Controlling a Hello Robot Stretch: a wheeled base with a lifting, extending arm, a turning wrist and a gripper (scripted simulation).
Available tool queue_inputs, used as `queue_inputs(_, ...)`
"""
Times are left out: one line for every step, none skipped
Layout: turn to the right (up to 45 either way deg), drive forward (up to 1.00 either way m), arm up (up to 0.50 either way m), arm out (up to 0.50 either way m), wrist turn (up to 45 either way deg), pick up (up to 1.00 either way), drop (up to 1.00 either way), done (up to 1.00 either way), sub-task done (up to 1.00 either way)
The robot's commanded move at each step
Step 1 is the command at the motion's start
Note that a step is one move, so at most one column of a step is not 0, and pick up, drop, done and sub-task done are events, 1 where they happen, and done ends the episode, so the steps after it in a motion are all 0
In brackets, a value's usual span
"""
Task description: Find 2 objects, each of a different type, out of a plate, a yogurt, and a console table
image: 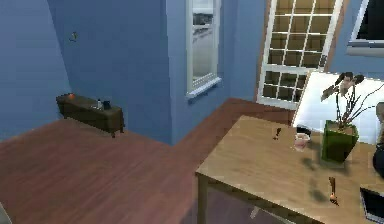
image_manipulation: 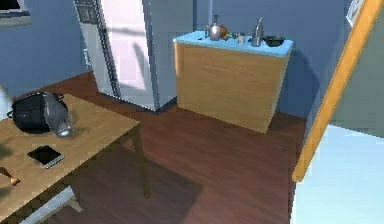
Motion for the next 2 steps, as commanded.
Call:
queue_inputs(3.0, 0.0, 0.0, 0.0, 0.0, 0.0, 0.0, 0.0, 0.0)
queue_inputs(0.0, 0.3, 0.0, 0.0, 0.0, 0.0, 0.0, 0.0, 0.0)
